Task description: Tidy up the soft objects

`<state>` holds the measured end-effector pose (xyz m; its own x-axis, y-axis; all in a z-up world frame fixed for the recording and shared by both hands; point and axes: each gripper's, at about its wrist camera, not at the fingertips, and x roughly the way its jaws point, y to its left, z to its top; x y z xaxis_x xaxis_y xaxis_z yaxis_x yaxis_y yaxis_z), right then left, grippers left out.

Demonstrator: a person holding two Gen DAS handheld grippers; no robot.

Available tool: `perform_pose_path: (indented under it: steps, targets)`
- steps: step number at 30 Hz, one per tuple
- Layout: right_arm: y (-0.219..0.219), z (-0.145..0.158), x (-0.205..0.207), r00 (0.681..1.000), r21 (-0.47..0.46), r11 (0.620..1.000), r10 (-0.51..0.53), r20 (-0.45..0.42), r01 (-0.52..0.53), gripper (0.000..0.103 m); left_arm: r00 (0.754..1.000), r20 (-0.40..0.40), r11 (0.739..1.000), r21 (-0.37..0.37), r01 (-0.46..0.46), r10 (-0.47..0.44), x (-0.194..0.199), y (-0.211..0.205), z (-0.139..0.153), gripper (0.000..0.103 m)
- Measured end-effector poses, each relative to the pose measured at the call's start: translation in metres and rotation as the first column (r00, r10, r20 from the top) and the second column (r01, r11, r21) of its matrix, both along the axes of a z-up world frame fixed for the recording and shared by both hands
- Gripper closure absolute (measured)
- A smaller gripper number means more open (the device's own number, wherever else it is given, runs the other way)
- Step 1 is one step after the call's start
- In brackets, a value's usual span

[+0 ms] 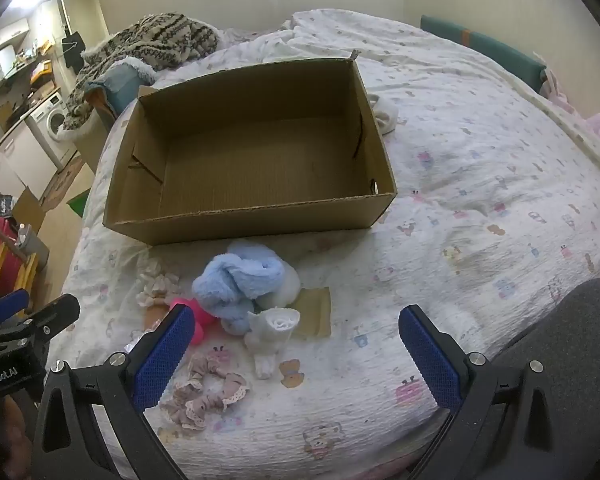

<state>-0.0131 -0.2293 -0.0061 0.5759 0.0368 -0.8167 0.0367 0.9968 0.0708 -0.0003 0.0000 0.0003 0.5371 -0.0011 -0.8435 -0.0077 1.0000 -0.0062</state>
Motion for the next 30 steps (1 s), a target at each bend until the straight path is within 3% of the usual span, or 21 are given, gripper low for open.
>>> perform_pose_path:
  steps: [30]
  targets:
    - [0.0009, -0.0014, 0.0003, 1.0, -0.004, 1.0, 0.004, -0.002, -0.004, 0.0, 1.0, -0.023, 1.0, -0.013, 0.003, -0.003, -0.0005, -0.0028, -0.0078, 0.0]
